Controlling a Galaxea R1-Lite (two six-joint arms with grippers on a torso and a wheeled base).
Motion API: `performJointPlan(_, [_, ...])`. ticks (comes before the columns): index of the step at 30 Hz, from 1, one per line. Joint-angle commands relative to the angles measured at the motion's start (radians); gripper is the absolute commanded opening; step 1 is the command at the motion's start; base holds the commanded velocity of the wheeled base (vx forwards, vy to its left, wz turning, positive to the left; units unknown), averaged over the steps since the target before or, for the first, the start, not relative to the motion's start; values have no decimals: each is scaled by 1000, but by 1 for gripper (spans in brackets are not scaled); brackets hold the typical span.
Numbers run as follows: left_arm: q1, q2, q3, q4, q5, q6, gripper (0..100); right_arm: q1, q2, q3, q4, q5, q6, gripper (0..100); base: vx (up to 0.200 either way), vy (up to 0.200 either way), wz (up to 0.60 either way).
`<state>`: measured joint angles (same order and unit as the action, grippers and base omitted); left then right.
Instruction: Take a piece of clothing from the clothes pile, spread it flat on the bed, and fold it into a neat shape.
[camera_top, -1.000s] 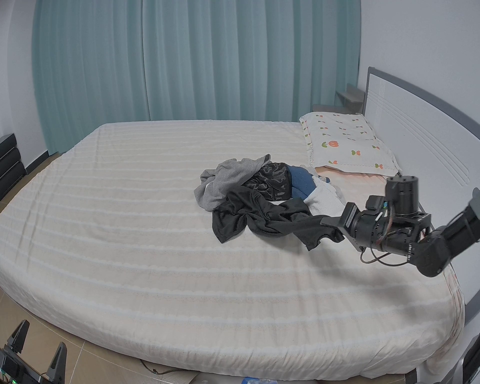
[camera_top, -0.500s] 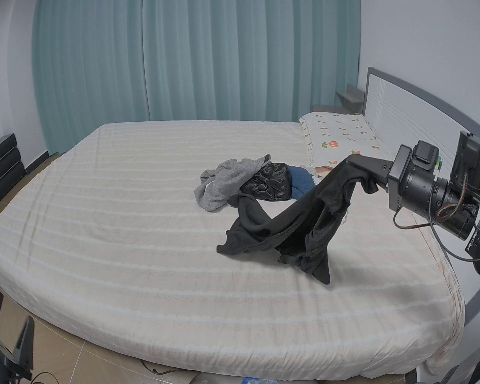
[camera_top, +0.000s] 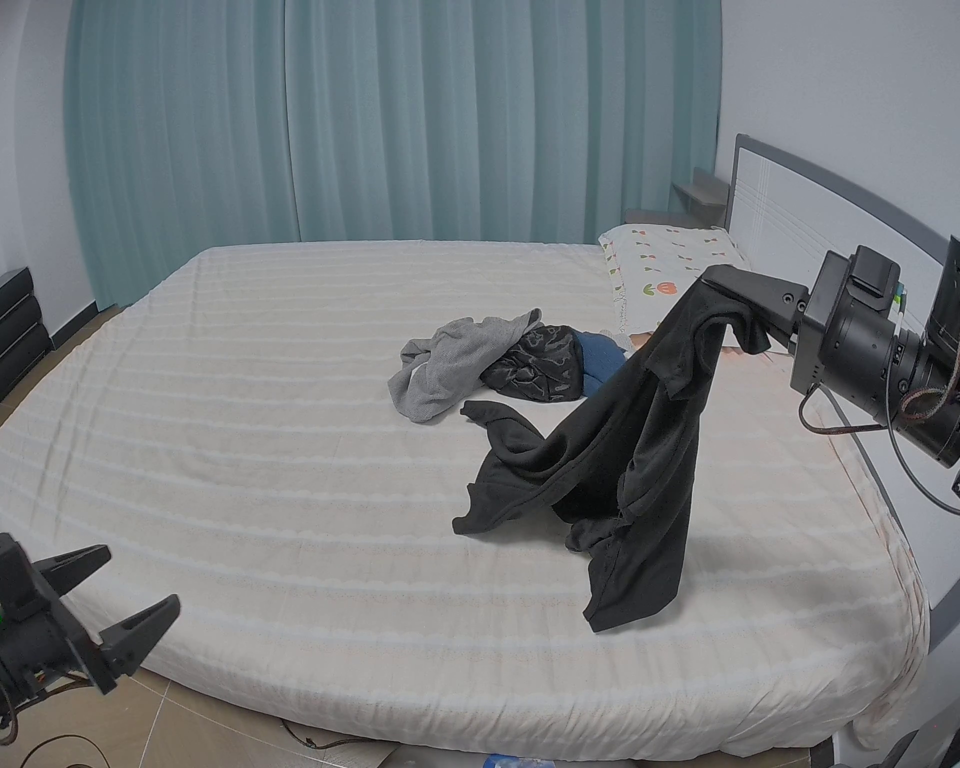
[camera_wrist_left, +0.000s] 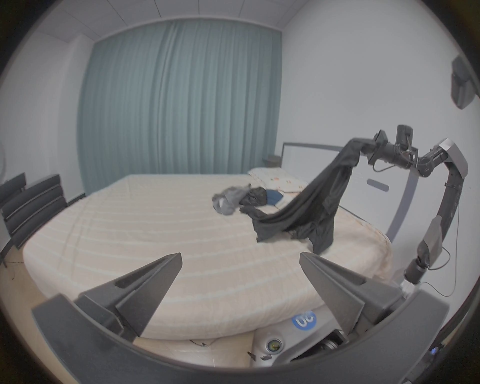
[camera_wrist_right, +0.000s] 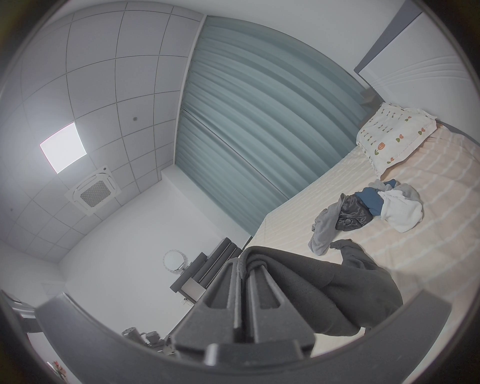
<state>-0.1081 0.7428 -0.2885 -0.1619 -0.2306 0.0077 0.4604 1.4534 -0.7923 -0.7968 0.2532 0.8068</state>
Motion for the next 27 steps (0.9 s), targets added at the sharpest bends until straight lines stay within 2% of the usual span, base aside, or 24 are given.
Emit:
performJointPlan(1, [-174,606,-11,-238,-45,12,100,7,4,-1,-1,3,-15,0,0,0,0])
performJointPlan(5, [-222,845,-9,-412,-30,12,100,1,18,2,-1,3,-15,0,0,0,0])
performJointPlan(8, [-260,974,-17,-490,4,20,100,3,25,-1,-1,3,-15,0,0,0,0])
performJointPlan(14, [-306,1248,-146,-636,63,-3,100,3,33,-8,-2,3,-15,0,0,0,0])
performJointPlan(23, [-372,1482,-383,-693,155,-60,100,-2,30,-4,-1,5,-9,0,0,0,0])
performJointPlan(24, [-386,1529,-463,-691,185,-71,100,-9,28,2,-2,5,-9,0,0,0,0])
performJointPlan(27, [-401,1598,-564,-689,198,-78,100,-9,28,4,-2,5,-8,0,0,0,0])
